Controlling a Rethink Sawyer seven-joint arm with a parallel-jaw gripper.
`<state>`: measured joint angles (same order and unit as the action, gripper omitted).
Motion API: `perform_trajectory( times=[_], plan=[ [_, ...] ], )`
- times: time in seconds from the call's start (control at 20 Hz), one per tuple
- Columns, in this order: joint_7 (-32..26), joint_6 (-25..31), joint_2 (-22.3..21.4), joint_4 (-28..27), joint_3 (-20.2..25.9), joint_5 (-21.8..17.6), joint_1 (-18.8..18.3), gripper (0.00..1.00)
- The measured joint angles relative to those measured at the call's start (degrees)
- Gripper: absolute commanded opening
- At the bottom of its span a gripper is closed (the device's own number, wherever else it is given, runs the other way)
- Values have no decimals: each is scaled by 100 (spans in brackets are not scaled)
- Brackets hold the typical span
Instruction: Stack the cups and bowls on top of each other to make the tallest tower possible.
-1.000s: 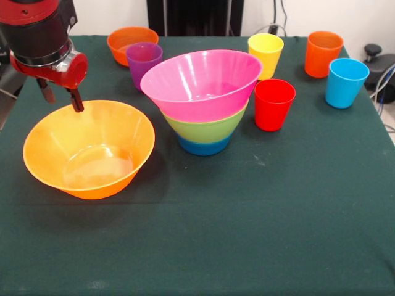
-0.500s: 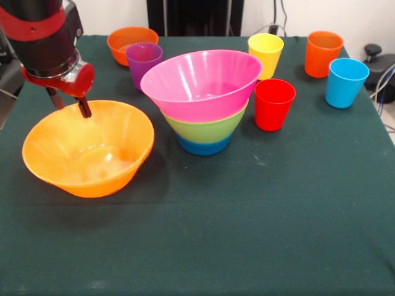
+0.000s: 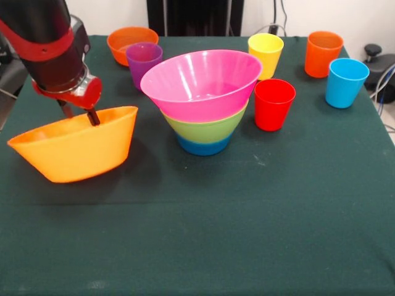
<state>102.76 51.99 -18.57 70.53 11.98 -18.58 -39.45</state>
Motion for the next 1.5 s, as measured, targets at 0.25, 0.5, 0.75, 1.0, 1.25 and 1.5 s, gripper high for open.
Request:
perform_trajectory(
  times=[0.25,0.5,0.75,1.0,1.25,1.5],
  plan=[
    [0,-97,187,-26,6,0,-26,100],
    [0,-179,340,-31,9,2,-46,100],
    [0,-182,345,-56,17,1,-47,100],
    [0,-182,348,-67,18,1,-47,100],
    [0,-184,312,-61,21,0,-47,100],
    [0,-176,121,-22,28,0,-47,100]
  ],
)
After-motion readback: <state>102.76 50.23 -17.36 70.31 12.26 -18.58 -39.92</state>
